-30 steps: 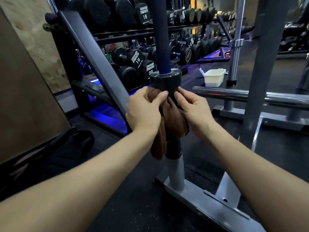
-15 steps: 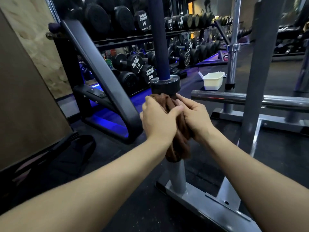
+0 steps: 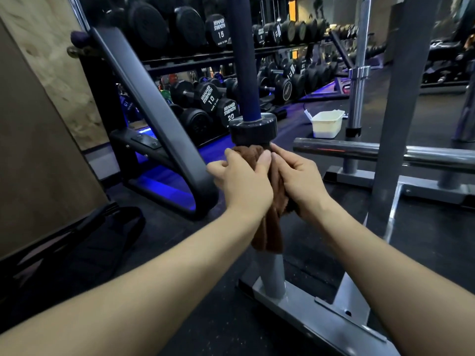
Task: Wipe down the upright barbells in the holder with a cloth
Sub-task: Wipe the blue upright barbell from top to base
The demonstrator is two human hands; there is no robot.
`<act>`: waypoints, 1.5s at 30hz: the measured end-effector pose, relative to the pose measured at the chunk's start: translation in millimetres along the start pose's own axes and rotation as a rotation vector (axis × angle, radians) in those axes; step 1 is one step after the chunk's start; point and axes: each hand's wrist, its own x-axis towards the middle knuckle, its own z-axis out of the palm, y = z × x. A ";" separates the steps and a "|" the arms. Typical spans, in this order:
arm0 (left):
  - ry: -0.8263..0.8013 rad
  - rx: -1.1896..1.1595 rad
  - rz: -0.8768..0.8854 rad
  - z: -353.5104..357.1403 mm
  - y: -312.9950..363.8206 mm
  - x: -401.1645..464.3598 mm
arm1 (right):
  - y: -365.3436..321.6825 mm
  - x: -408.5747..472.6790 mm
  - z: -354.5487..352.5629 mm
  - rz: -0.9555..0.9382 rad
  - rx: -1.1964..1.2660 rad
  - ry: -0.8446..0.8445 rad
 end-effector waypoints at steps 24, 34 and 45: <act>-0.067 0.238 0.177 -2.6 -44.2 -2.9 | 5.7 -8.8 8.2 -0.004 0.034 0.024; -0.039 0.218 0.161 9.1 -54.4 -15.3 | 25.9 -20.6 3.1 0.066 -0.011 0.115; 0.048 0.143 0.261 8.9 -57.1 -8.8 | 33.6 -23.8 -0.4 0.102 0.008 0.118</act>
